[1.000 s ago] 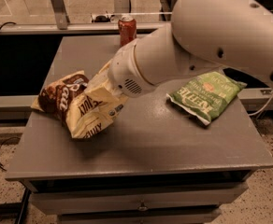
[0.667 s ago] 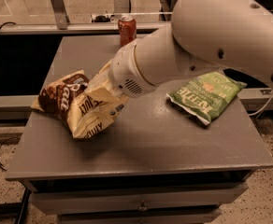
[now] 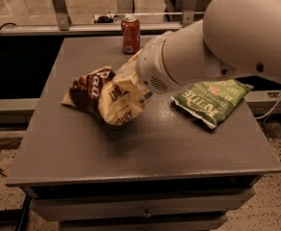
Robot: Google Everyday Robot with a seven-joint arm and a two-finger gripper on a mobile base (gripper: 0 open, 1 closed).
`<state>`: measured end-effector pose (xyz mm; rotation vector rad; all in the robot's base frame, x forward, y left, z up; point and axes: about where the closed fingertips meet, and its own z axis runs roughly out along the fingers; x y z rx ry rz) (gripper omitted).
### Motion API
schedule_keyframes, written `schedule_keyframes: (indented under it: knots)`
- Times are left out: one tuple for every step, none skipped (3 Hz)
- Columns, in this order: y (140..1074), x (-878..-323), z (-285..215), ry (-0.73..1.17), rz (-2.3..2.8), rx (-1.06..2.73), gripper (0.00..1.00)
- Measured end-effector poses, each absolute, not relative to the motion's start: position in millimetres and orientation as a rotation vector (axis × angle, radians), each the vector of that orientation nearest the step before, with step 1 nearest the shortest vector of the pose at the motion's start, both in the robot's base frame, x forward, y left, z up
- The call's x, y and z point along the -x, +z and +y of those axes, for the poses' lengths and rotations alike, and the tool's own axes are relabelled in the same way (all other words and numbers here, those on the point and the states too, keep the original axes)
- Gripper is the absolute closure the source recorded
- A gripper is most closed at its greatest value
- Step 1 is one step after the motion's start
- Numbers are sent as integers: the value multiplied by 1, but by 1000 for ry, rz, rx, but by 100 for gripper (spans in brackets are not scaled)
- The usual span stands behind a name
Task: Move brown chip bag near coke can
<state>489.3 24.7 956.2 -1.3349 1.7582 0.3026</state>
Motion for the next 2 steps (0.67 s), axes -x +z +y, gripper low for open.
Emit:
schedule_keyframes:
  knots:
    - [965, -514, -29, 127, 1807, 1226, 100]
    - [970, -542, -90, -36, 1862, 1105, 100]
